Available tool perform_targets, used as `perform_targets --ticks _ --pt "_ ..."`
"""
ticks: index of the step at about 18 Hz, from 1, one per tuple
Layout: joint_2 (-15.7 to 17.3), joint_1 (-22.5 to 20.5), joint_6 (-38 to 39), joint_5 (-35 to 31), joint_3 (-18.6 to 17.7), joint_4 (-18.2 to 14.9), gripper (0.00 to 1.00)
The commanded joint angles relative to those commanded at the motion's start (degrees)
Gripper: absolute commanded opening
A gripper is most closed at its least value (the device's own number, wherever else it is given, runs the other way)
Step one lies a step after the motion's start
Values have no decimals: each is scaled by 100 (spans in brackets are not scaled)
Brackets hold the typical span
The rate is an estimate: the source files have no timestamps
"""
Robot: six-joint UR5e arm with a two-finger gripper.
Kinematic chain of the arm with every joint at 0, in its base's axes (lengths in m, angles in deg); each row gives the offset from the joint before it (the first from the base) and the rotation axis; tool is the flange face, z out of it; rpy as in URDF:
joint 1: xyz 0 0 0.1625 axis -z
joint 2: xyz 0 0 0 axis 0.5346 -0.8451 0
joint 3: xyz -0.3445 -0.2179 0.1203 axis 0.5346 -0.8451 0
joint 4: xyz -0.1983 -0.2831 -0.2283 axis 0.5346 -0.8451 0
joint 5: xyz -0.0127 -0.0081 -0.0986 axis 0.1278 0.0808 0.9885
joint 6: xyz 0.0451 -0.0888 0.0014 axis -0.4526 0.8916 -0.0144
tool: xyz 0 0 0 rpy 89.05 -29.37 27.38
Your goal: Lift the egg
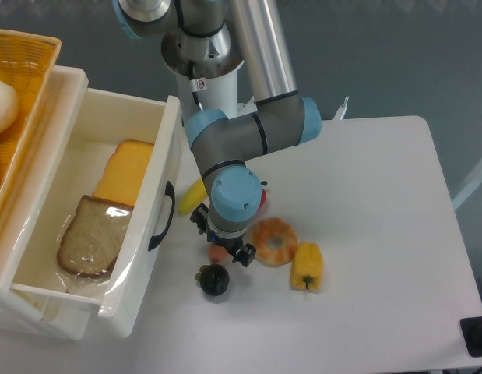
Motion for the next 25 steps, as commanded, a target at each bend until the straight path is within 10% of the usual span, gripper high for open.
perform_targets --ticks 25 --pt "-18 0 -53 0 61 -18 45"
